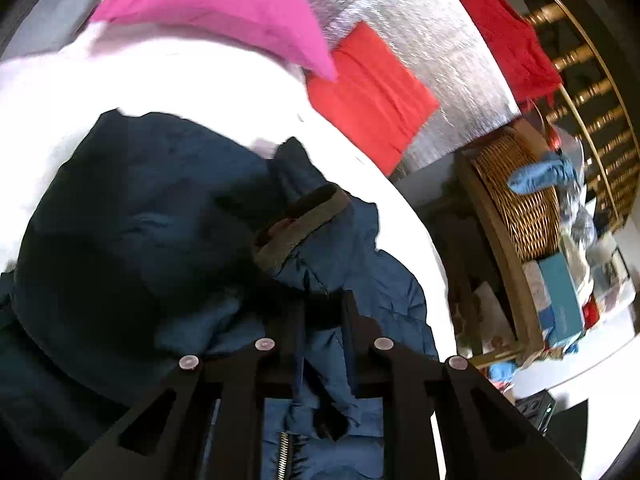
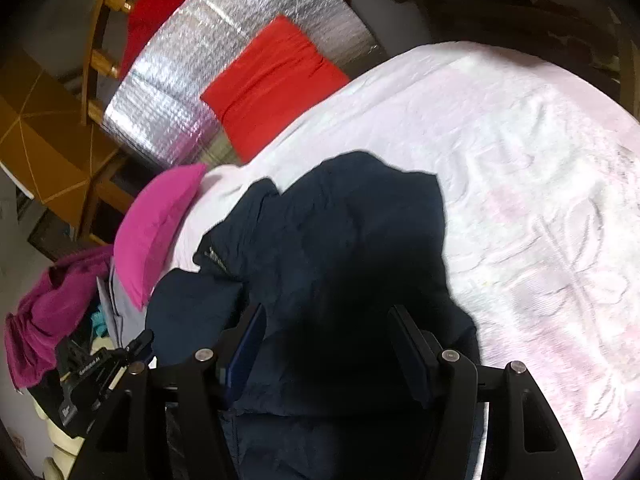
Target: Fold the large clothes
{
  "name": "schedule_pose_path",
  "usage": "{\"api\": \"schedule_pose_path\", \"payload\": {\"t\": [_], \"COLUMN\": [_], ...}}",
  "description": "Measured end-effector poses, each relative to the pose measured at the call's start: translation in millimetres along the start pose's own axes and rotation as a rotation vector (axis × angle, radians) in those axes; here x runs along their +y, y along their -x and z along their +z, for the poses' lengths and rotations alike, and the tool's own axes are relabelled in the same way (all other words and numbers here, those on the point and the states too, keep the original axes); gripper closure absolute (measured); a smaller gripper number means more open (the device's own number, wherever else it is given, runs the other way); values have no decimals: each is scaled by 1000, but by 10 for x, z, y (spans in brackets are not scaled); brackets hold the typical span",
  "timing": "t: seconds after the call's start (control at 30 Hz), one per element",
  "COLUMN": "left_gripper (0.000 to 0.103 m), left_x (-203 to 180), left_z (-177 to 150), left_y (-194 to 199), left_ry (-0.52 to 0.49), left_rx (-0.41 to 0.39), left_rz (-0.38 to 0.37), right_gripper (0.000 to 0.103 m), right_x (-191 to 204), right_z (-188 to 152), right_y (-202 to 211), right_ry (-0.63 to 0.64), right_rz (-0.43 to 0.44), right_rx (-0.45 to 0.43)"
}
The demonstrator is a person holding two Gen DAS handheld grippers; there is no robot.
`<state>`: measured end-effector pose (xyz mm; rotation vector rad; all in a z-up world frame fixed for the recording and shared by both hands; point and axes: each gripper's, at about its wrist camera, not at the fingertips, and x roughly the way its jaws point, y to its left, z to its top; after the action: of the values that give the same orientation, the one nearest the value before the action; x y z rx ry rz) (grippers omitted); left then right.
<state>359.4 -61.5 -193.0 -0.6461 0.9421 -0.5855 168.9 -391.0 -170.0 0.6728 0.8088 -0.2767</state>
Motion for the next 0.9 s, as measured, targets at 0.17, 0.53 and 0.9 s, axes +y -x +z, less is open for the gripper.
{"api": "schedule_pose_path", "payload": {"t": [0.17,0.53,0.9], "left_gripper": [87,48,32], "left_x": [-450,-1413,-689], "left_z": [-174,-965,-136], "left_y": [-58,-487,467], "left_ry": [-119,-514,-359], "left_rx": [14,307,21], "left_rz": [-33,-64,106], "right_gripper": [37,37,37], "right_x": [-187,-318,-211], "right_z": [97,172,71], "right_y": [172,295,14], "right_ry": [-52,-102,-101], "right_rz": [16,43,157], "right_rx": [-40,-62,95]}}
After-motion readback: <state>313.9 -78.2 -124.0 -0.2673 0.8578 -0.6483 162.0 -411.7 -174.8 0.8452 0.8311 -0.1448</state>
